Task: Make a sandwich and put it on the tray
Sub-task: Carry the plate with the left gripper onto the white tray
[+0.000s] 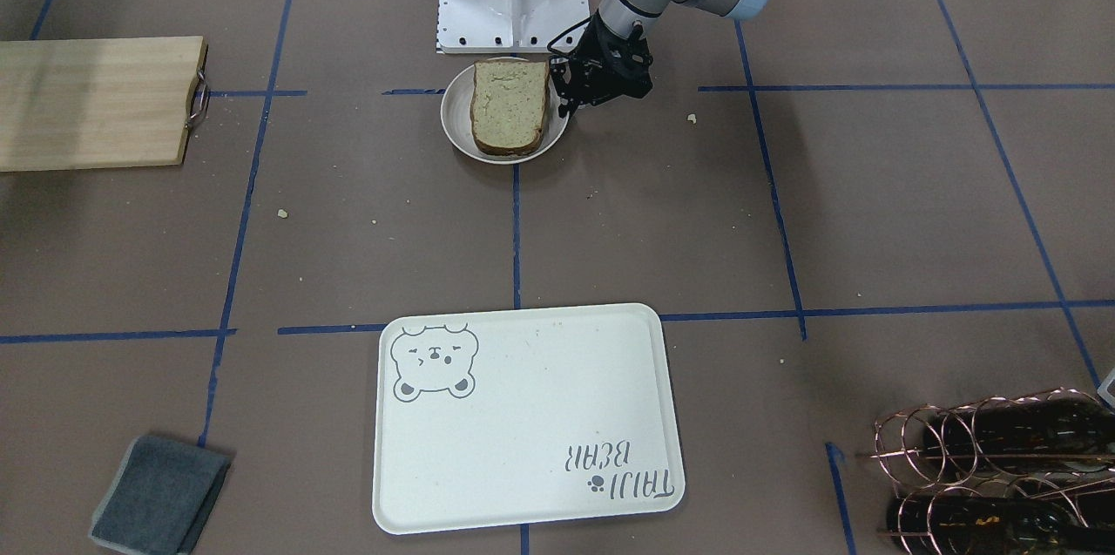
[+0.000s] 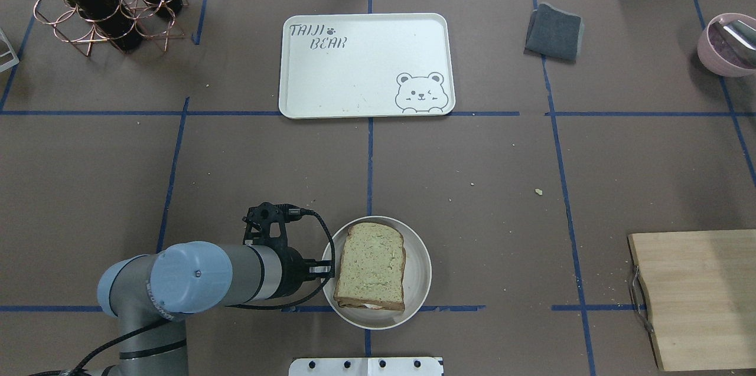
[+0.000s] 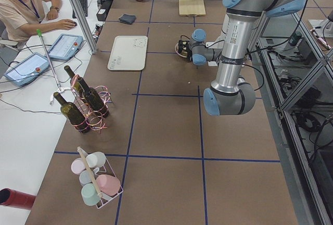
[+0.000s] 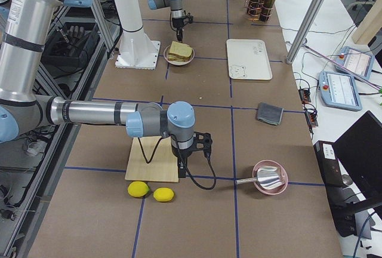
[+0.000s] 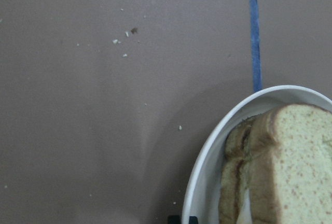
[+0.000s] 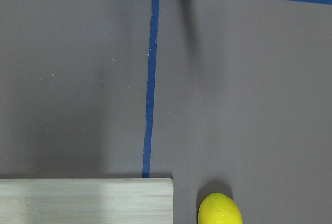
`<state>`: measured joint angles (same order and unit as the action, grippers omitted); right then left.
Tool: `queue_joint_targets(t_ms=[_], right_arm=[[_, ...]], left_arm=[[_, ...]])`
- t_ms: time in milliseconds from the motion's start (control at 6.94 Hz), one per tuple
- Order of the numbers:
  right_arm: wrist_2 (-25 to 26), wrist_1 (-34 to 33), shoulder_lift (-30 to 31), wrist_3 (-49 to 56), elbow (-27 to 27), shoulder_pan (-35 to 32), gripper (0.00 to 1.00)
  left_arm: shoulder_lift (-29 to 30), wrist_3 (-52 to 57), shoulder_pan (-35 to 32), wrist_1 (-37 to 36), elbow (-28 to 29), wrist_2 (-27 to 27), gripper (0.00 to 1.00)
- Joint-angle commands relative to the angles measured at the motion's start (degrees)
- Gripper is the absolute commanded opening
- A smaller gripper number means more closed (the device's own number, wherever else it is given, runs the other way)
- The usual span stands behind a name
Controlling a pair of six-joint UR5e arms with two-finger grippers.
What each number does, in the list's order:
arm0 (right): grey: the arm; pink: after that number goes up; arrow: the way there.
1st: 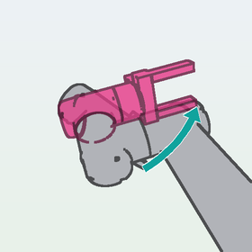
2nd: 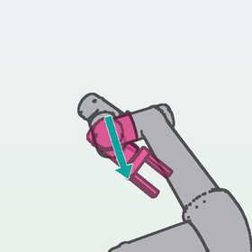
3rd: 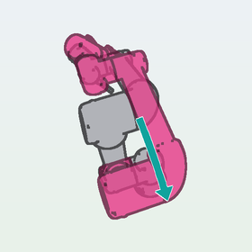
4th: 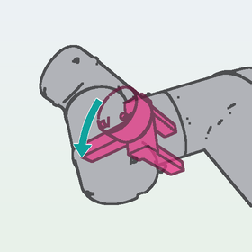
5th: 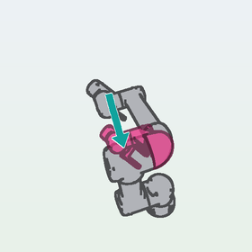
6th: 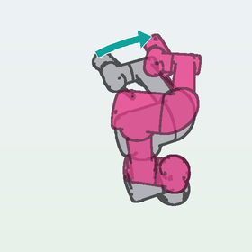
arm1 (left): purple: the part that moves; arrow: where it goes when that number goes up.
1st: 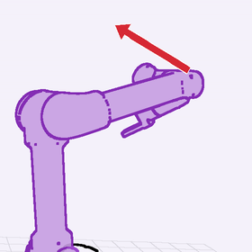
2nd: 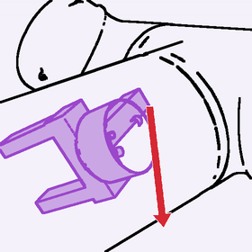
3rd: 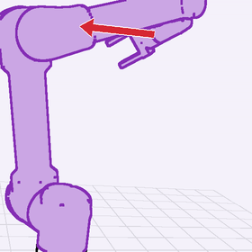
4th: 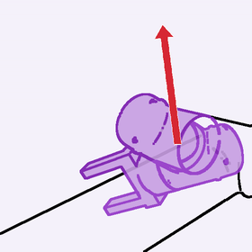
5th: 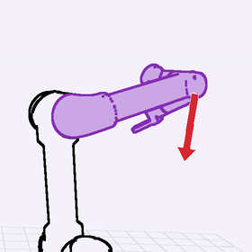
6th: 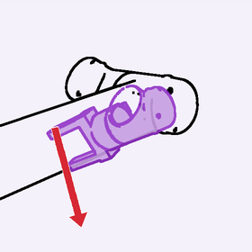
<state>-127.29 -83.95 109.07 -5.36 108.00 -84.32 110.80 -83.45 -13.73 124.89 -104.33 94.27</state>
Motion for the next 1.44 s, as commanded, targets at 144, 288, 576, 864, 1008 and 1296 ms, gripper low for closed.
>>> queue_joint_targets(t_ms=[144,288,576,864,1008,1296], right_arm=[[0.03,0.01,-0.17,0.0,-0.16,-0.32,1.0],[0.03,0.01,-0.17,0.0,-0.16,-0.93,1.0],[0.03,0.1,0.0,0.0,-0.16,-1.64,1.0],[0.81,0.1,0.36,0.09,-0.16,-2.43,1.0],[1.95,0.1,0.36,0.09,-0.16,-2.87,1.0],[2.14,0.1,0.44,0.09,-0.42,-2.87,1.0]], left_arm=[[4.05,5.02,-11.44,-0.44,1.48,6.58,0.0],[6.51,7.14,-17.59,-0.27,5.85,9.32,0.0],[18.07,13.46,-26.14,0.34,23.72,13.55,0.0],[27.77,17.35,-31.17,6.81,41.15,15.41,0.0],[30.41,18.31,-31.97,10.25,48.27,15.85,0.0],[31.75,18.76,-31.63,13.36,51.95,15.59,0.27]])
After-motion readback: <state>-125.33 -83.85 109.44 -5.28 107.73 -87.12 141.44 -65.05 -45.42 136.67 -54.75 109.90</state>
